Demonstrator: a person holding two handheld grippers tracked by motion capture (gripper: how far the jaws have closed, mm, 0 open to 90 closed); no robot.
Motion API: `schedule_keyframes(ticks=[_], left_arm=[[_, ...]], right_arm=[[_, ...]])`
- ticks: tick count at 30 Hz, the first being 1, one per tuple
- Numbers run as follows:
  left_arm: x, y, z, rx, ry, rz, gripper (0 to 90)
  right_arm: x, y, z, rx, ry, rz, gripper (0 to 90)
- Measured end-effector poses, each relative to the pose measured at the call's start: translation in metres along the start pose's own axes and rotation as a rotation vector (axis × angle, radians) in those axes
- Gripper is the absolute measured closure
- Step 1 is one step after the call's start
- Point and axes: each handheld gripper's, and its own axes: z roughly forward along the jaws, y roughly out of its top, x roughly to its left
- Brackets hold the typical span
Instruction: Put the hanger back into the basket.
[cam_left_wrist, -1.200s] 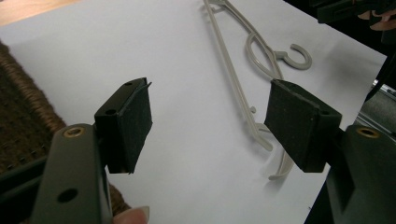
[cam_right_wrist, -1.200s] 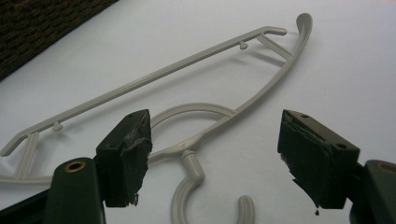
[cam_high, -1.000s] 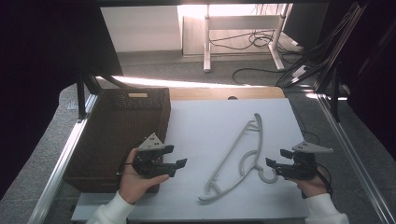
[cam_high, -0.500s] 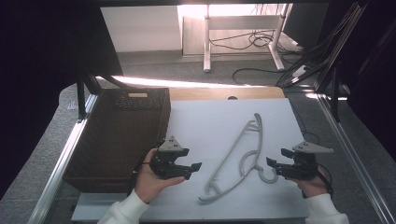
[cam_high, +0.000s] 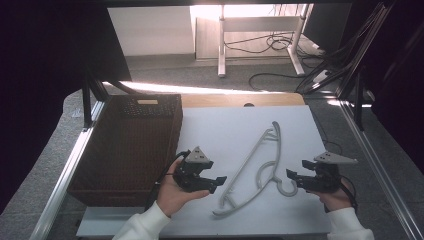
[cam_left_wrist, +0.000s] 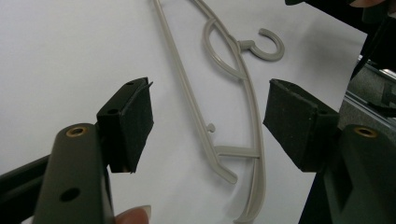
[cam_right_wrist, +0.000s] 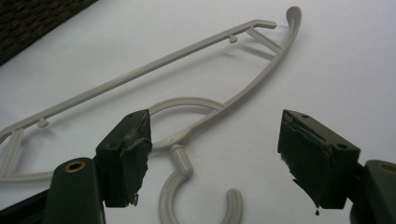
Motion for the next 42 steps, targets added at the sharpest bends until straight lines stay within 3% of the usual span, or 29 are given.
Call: schedule_keyframes(ticks=[14,24,30,42], left_arm=[[-0.014,0.008,0.027,0.04,-0.03,0.021,32.4],[-0.023,0.013,0.053,0.076,-0.053,0.026,32.9],[-0.028,0.014,0.072,0.11,-0.075,0.023,33.3],[-0.038,0.018,0.102,0.174,-0.081,0.041,37.5]], right_arm=[[-0.009,-0.004,0.0,0.023,-0.025,0.035,26.4],[-0.011,-0.006,0.002,0.028,-0.028,0.034,26.3],[-0.014,-0.006,0.001,0.03,-0.037,0.038,26.4],[-0.018,-0.007,0.0,0.03,-0.044,0.047,26.4]])
